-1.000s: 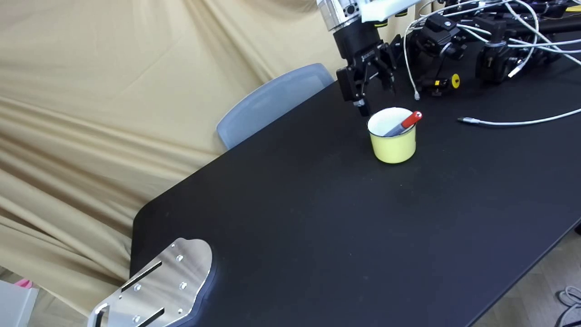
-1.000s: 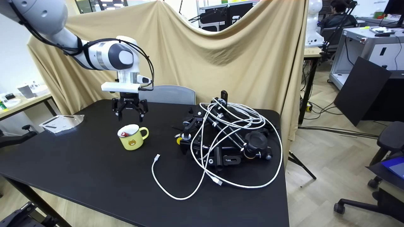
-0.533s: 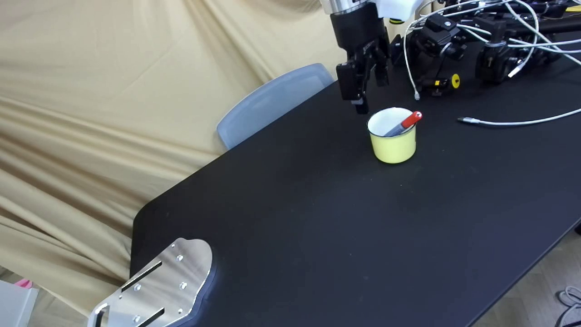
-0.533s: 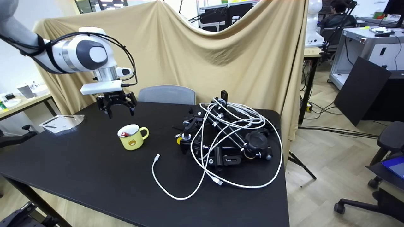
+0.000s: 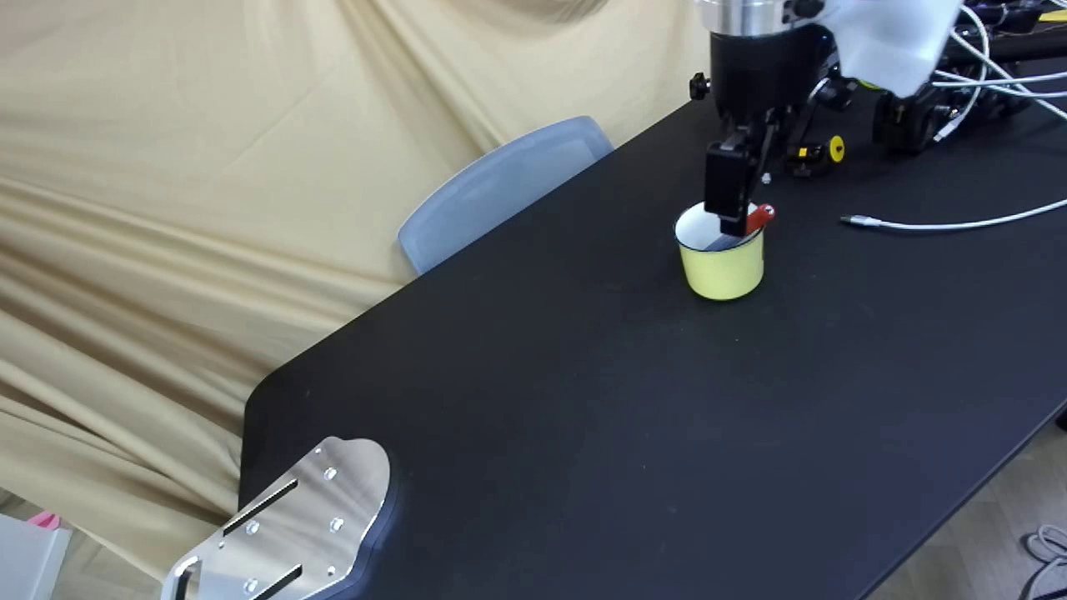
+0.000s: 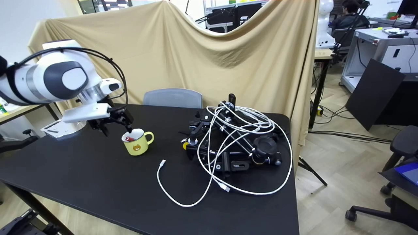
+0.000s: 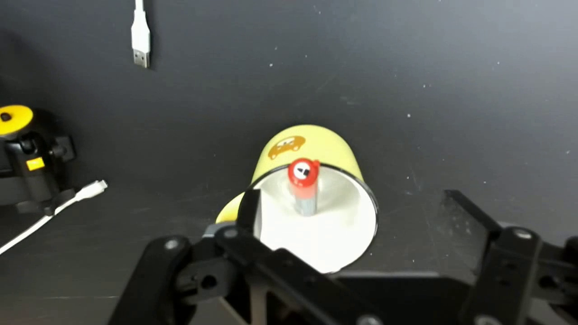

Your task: Put the marker in the yellow mug, remove the marker from the mug

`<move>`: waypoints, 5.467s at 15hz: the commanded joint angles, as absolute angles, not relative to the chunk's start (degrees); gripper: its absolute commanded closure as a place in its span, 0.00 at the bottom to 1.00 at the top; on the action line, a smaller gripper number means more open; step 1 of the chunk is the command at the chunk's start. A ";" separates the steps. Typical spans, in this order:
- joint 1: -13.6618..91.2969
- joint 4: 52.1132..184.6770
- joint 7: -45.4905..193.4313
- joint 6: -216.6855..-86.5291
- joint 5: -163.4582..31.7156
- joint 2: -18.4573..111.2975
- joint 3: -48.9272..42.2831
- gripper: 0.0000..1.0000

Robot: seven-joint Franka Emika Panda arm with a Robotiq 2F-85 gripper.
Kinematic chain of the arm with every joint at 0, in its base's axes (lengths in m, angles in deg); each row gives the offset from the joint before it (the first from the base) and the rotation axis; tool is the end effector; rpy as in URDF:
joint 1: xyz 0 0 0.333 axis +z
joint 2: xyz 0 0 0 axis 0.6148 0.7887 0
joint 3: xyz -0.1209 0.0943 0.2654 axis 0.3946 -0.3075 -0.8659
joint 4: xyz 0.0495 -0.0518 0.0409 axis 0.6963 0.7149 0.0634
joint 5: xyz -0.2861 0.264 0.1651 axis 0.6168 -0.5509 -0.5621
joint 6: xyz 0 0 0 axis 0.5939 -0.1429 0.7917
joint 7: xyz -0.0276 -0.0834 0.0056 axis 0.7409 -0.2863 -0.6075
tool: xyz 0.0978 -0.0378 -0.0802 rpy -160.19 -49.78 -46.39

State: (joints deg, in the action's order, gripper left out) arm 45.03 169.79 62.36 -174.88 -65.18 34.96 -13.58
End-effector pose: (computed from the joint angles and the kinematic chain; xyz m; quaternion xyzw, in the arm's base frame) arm 0.4872 0.1192 0.2027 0.9758 0.2037 0.0796 0.0051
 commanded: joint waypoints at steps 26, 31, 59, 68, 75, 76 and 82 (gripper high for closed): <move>48.17 172.26 71.22 -190.33 -51.59 39.54 -6.69 0.95; 49.09 174.18 71.49 -186.50 -52.40 34.53 -7.25 0.95; 53.21 183.15 58.97 -190.30 -68.87 23.75 -14.34 0.95; 51.10 183.46 59.32 -202.18 -62.40 34.21 -12.03 0.95; 55.46 182.53 58.17 -205.64 -63.36 39.51 -7.83 0.95; 55.88 182.49 58.31 -205.83 -63.51 39.99 -8.10 0.95; 59.07 182.35 58.01 -206.85 -64.16 42.77 -7.57 0.95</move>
State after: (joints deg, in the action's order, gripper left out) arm 57.33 182.79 57.99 -205.38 -63.43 40.74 -8.62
